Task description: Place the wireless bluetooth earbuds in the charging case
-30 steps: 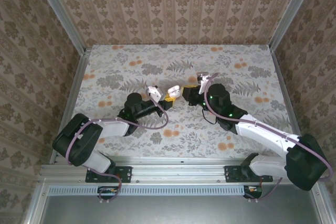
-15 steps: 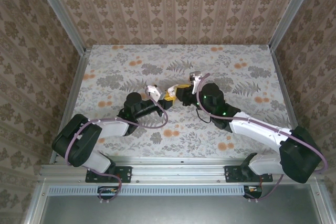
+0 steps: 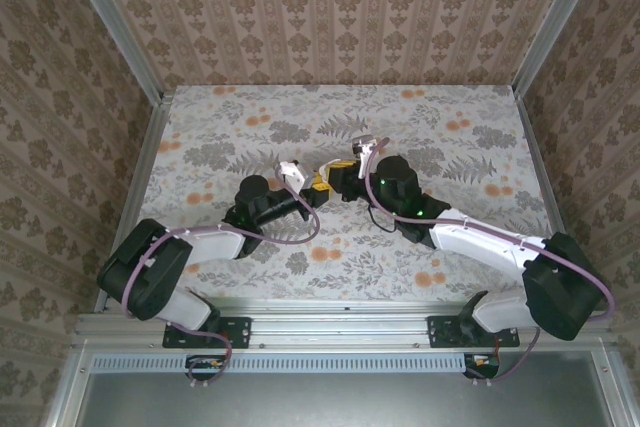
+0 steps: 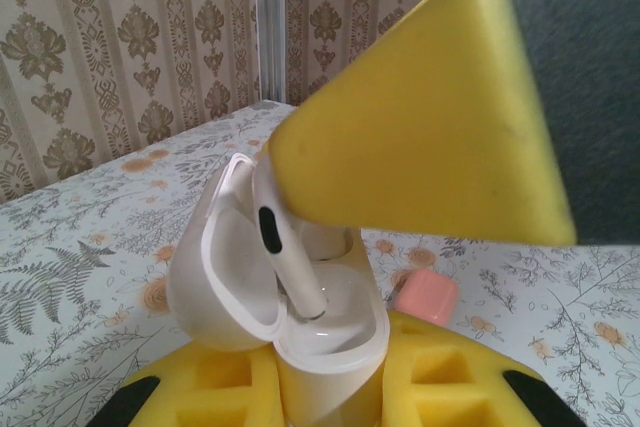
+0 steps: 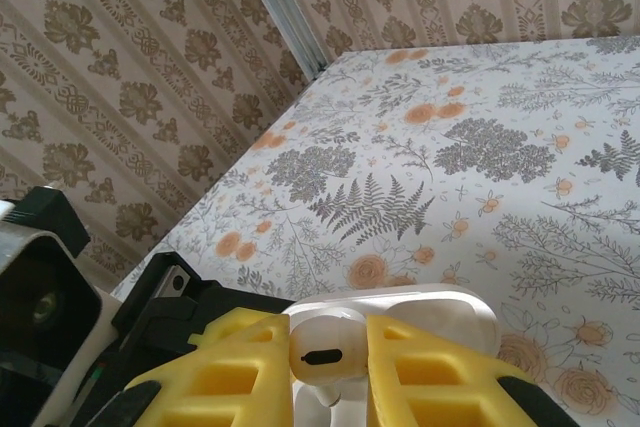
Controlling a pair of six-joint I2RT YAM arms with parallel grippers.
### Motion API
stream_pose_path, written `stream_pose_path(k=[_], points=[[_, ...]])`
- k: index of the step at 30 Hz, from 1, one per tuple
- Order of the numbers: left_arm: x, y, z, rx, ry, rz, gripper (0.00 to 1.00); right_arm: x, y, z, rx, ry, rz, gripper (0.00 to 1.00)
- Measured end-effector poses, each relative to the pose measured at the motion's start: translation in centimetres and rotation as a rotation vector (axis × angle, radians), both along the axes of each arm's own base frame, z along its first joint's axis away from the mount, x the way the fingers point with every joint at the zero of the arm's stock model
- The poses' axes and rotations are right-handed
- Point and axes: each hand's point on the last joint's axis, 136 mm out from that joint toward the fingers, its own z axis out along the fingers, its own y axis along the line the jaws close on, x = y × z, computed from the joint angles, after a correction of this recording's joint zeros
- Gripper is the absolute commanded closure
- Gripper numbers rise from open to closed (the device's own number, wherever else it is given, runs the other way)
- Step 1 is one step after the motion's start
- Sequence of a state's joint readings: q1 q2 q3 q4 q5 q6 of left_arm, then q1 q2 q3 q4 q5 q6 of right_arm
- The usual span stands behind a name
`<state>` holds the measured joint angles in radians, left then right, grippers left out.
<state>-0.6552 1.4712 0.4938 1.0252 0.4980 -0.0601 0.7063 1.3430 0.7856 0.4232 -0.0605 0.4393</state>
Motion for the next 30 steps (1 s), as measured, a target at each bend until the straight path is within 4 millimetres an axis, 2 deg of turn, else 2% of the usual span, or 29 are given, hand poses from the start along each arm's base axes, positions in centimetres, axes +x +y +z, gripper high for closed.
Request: stream_pose_path(k=[16,30], points=[[0.04,0.04,0.47,-0.007,-0.008,0.004,0.96,-0.51,0.73,-0.19,-0.019,-0.009,0.038,0.79],[-0.08,0.16,0.06,0.011,0.015,0.005,0.96,-0.52,0.48,-0.68,-0.038,0.005,0.021,0.66]])
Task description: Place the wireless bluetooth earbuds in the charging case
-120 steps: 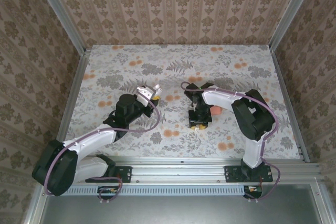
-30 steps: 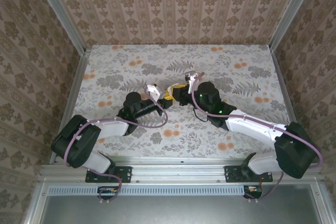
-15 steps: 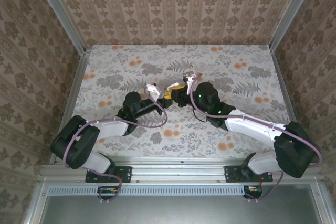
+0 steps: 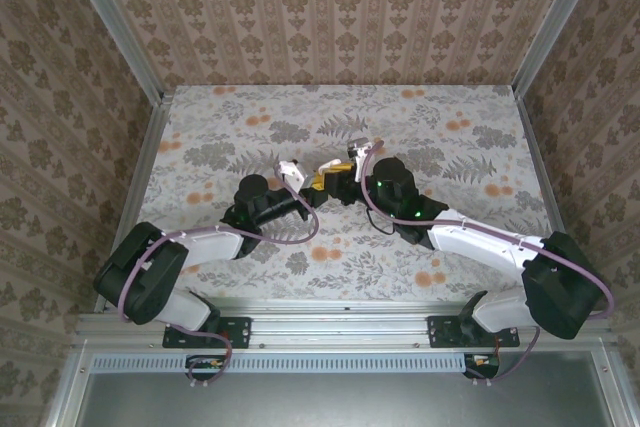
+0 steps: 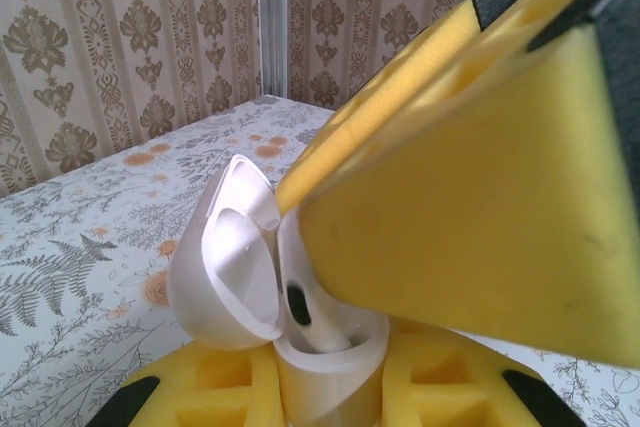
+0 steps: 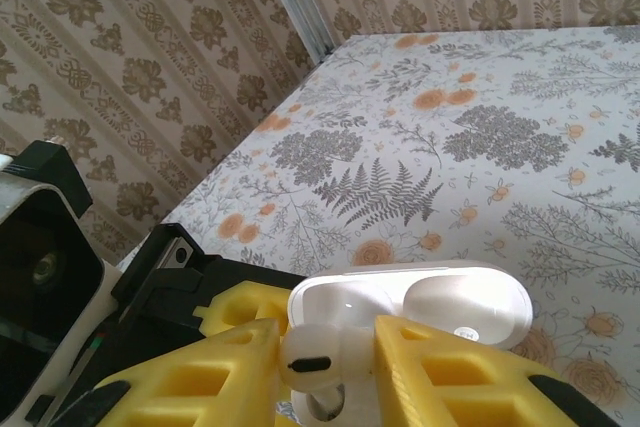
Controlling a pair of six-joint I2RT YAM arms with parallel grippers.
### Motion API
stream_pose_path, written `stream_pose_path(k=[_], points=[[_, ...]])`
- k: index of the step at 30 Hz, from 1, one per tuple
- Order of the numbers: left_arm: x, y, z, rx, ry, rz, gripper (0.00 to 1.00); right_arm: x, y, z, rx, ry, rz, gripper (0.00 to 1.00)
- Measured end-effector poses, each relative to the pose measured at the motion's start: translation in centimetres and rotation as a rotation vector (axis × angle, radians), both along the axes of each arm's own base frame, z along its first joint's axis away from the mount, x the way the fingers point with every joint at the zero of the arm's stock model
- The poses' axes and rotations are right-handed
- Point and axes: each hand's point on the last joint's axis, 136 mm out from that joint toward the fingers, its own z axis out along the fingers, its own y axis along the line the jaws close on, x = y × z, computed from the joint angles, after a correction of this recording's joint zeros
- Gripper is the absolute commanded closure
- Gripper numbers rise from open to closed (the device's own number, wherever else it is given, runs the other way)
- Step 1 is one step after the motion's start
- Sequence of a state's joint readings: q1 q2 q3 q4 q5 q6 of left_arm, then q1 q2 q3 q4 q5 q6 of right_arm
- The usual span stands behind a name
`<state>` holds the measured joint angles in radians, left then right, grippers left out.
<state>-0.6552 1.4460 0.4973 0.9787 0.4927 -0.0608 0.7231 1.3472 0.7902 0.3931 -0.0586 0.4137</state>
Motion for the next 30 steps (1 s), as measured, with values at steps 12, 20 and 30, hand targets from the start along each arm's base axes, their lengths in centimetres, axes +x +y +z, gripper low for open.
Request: stream_pose_path(k=[12,20,30], points=[[-0.1,0.1,0.8,-0.013,-0.016,-0.002,0.96,-0.5,-0.9,1.4,-0.001,-0.019,-0.022,0.6],[-0.3,0.1,0.9,-0.016,-0.02,-0.006,0.96,-1.4,-1.9,3.3,-0.005,-0.058,-0.017,0.54],[-1.1,-0.1,1.4,-0.021,-0.024,-0.053,0.96,-1.1,-4.8,4.7,-0.043,-0.084,-0.042,0.36]])
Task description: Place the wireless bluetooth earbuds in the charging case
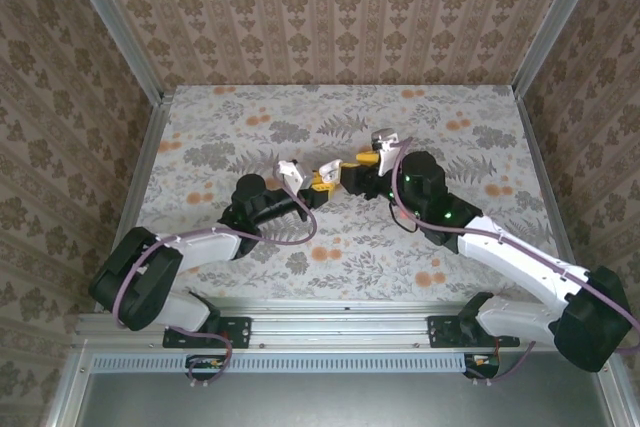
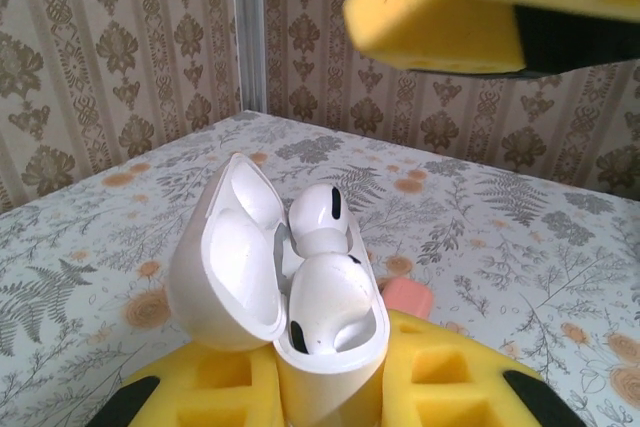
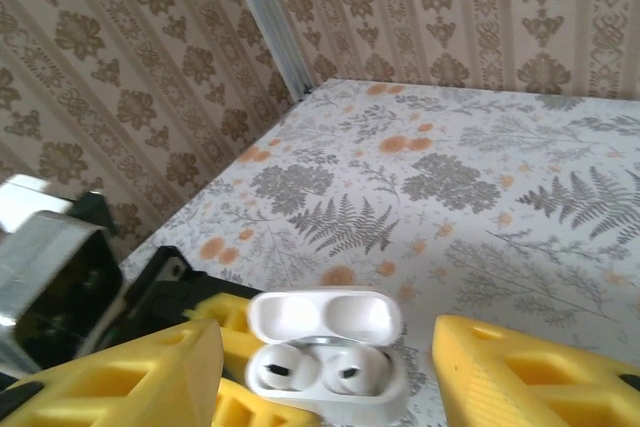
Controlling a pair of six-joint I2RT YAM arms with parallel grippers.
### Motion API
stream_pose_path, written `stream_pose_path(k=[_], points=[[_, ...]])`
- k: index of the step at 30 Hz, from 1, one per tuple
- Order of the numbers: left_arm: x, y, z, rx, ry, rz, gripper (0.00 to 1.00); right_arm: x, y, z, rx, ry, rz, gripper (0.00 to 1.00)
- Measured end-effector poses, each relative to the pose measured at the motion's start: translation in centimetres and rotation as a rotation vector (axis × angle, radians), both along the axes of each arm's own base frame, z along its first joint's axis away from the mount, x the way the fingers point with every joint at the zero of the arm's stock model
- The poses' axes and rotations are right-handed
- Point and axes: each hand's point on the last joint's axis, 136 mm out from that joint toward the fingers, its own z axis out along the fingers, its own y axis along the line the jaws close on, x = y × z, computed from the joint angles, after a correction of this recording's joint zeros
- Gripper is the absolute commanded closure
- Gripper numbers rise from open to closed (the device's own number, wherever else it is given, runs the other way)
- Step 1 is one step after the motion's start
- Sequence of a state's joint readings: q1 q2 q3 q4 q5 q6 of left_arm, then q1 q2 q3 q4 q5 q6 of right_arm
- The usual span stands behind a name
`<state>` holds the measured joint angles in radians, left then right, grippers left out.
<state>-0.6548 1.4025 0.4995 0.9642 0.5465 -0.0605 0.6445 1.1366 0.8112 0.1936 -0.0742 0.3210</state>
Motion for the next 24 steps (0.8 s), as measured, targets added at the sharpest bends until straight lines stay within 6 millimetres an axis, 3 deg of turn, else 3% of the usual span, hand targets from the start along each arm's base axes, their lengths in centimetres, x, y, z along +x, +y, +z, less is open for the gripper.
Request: stream_pose_path(k=[7,15,24], points=[[-0.7,0.2,0.4,0.015,0.017,-0.039,0.96,-0.3,-1.5,-0.2,-0.066,-0.012,0.001,0.17],[-1.5,0.6,1.4,0.026,0.025,-0.108,0.95,-1.2,-2.9,1.4,-0.145,-0.098,0.109,0.11],[-3.5,0.3,2.1,0.043,0.016,-0.224,0.95,-3.4,-3.0,0.4,-0.228,-0.173,0.361,0.06]])
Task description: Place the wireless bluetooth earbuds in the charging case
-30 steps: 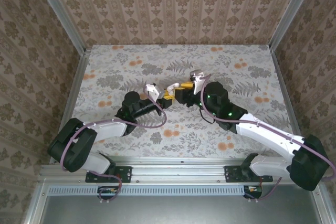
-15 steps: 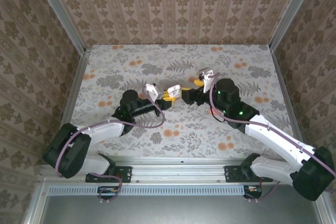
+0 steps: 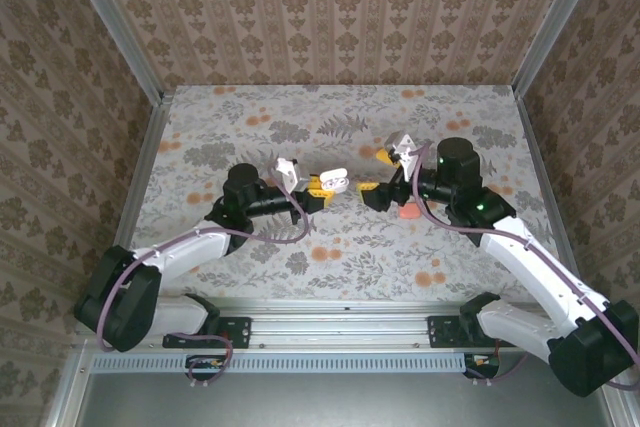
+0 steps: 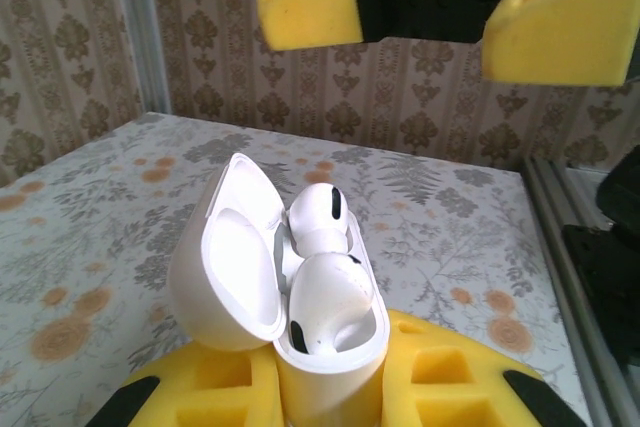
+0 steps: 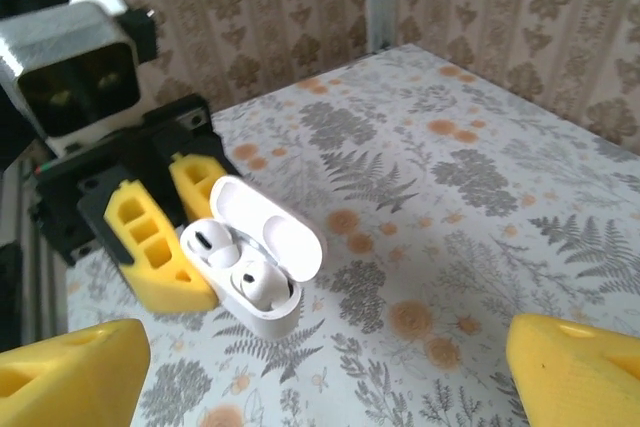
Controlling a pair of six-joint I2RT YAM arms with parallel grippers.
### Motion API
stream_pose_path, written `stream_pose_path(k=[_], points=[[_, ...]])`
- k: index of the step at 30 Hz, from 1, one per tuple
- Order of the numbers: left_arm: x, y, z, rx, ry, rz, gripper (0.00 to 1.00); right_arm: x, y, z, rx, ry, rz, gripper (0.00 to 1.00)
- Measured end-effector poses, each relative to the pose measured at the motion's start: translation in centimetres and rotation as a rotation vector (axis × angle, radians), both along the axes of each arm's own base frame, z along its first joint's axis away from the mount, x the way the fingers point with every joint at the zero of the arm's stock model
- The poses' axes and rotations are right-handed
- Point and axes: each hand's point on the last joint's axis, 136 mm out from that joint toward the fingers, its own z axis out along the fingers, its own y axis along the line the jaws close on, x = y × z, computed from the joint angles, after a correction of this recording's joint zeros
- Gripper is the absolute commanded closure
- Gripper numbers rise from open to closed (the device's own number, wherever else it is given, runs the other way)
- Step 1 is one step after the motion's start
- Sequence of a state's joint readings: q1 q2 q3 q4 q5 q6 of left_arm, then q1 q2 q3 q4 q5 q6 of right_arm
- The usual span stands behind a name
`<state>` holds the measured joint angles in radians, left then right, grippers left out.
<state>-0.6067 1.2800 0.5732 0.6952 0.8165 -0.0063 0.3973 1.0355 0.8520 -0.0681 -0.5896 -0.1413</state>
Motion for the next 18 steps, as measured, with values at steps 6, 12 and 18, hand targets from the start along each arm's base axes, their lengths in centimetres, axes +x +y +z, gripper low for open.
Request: stream_pose_path(k=[6,12,18], points=[[-1.0,0.0,0.5,0.002,-0.015,-0.054,0.95,-1.9,0.6,-1.0,-0.062,-0.025,0.147,0.05],[-1.7,0.1,0.4,0.012,-0.019,-0.08,0.95,-1.7,1.5,-1.5,-0.097,-0.025,0.233,0.07],[-1.8,0.0,0.3,0.017,-0.024,-0.085,0.95,-0.8,2.5,-2.5,-0.111,0.021,0.298,0.1]])
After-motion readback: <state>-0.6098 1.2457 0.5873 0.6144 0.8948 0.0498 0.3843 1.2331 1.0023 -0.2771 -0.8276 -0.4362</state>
